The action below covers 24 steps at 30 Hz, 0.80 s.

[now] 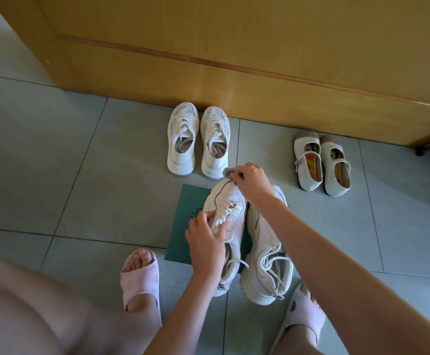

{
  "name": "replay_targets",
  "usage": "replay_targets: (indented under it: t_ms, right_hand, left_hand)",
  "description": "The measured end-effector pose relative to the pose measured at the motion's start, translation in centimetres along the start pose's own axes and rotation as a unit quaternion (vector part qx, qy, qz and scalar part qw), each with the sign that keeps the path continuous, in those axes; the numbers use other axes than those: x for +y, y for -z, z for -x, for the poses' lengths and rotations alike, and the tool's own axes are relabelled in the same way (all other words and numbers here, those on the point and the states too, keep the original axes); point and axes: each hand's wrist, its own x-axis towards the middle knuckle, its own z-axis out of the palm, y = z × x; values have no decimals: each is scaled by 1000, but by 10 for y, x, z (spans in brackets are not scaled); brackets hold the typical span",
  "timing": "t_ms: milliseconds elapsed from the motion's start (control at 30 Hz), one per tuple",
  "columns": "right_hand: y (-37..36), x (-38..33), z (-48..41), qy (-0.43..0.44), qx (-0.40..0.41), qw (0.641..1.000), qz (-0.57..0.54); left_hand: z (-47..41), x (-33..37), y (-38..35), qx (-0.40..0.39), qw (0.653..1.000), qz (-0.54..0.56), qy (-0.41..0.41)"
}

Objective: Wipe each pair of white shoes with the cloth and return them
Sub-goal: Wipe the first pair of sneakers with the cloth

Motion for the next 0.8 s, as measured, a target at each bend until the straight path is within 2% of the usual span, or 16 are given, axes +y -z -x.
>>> replay_targets:
  t_ms: [133,233,400,567,633,700,800]
  right_hand:
    - [-14,6,17,-25,69,997,-29]
    - [-19,7,31,-29,91,995,-28]
    - [-19,4,49,-43,86,994,-45]
    - [-5,10,65,-112,35,988,-98]
    - [6,10,67,-146,36,972,-180]
    - [16,9,61,-169,76,946,-266]
    - [24,-4,40,-186,140,916,-326]
  left_hand:
    - [0,3,1,-10,1000,8,12]
    - [0,3,1,-13,1000,12,17]
    - [-1,5,3,-24,999,11,24]
    - [-1,4,4,-25,999,8,22]
    - [0,3,4,-25,999,7,19]
    - [0,4,4,-24,1000,0,14]
    - [1,4,4,-17,1000,-16,4]
